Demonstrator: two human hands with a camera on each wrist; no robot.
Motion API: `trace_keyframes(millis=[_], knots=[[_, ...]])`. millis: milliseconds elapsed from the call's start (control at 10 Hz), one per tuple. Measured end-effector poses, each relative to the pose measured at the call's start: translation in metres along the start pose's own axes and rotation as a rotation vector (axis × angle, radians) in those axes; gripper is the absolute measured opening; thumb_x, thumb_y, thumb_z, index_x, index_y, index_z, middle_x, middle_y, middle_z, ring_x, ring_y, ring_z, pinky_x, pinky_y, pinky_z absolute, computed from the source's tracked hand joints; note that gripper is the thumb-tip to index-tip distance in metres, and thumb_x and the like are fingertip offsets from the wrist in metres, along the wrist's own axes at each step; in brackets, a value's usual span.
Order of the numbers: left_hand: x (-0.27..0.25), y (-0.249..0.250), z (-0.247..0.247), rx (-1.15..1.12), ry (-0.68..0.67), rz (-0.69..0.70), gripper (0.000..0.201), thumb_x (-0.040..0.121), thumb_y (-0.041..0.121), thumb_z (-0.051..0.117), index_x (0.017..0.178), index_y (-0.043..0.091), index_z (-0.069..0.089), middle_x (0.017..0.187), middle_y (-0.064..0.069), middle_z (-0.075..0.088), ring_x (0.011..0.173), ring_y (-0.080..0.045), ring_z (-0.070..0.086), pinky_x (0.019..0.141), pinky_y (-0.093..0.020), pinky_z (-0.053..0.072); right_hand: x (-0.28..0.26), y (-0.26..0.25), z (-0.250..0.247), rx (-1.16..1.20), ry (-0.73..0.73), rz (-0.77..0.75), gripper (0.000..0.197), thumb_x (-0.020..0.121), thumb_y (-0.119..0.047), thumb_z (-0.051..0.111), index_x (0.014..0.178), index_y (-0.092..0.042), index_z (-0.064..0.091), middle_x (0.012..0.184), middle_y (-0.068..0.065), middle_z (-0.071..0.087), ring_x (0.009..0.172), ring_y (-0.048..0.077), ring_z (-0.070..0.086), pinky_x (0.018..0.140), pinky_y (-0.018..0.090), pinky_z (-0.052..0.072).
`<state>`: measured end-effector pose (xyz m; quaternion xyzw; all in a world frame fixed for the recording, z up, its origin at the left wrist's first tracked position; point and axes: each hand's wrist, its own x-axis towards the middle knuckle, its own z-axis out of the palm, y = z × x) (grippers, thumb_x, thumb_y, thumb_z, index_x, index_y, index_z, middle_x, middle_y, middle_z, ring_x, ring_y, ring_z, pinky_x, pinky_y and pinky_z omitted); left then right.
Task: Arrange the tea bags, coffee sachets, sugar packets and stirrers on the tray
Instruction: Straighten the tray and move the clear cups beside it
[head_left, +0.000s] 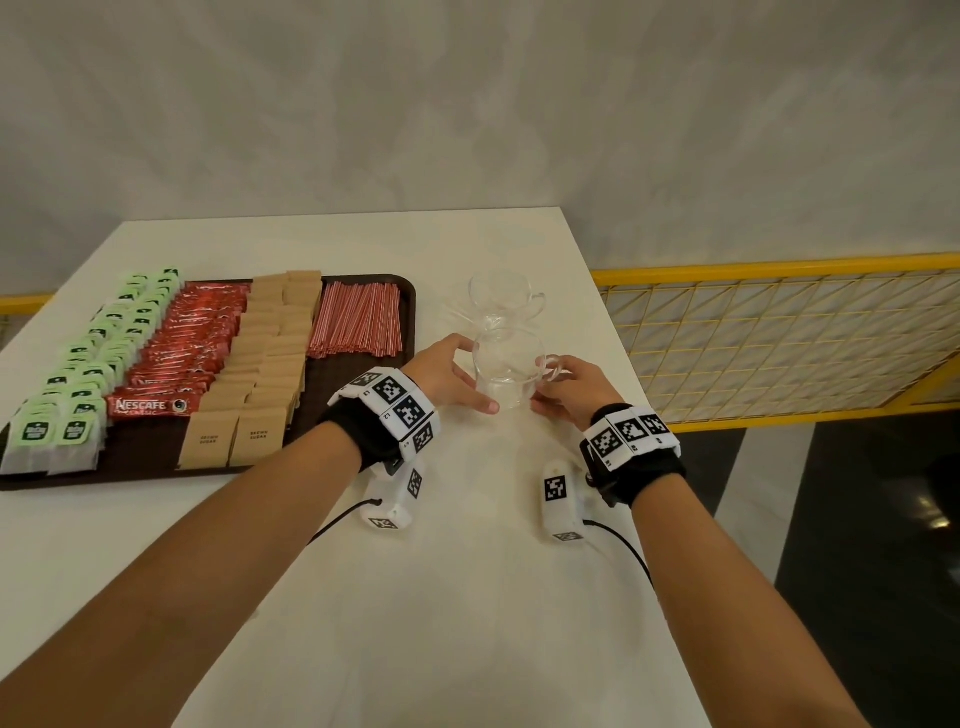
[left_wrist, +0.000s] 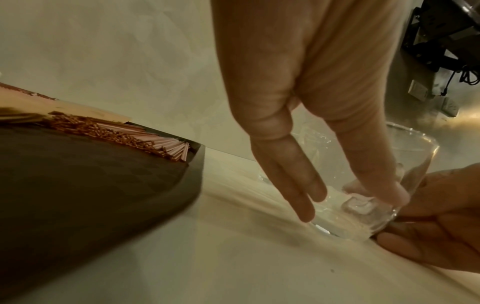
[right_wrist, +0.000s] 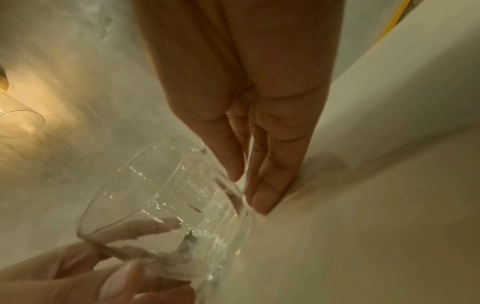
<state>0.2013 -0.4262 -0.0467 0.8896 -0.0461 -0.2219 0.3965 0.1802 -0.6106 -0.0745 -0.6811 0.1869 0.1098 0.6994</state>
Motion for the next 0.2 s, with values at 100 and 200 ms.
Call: trace_keyframes(millis=[100, 200], knots=[[-0.01, -0.005, -0.006, 0.013, 0.005, -0.022, 0.098, 0.063, 0.031, 0.085, 0.142, 0.021, 0.028, 0.102, 0.003, 0.062, 0.103, -0.013, 0.057, 0.093, -0.027, 0.04, -0.003, 0.001, -0.005, -0.117, 0.103, -0.037, 0.037, 0.089, 0.005, 0.053, 0.124, -0.007, 0.052, 0.097, 0.011, 0.055, 0.084, 0.023, 0.058, 0.07, 0.031, 0.057], [-0.029, -0.003, -0.015, -0.066, 0.092, 0.045, 0.094, 0.067, 0.028, 0.083, 0.143, 0.02, 0.028, 0.108, 0.0, 0.061, 0.098, -0.013, 0.058, 0.082, -0.023, 0.045, -0.017, -0.005, -0.004, -0.443, 0.342, -0.301, 0.039, 0.089, -0.005, 0.055, 0.128, -0.01, 0.051, 0.121, 0.012, 0.053, 0.113, 0.026, 0.051, 0.099, 0.035, 0.043]])
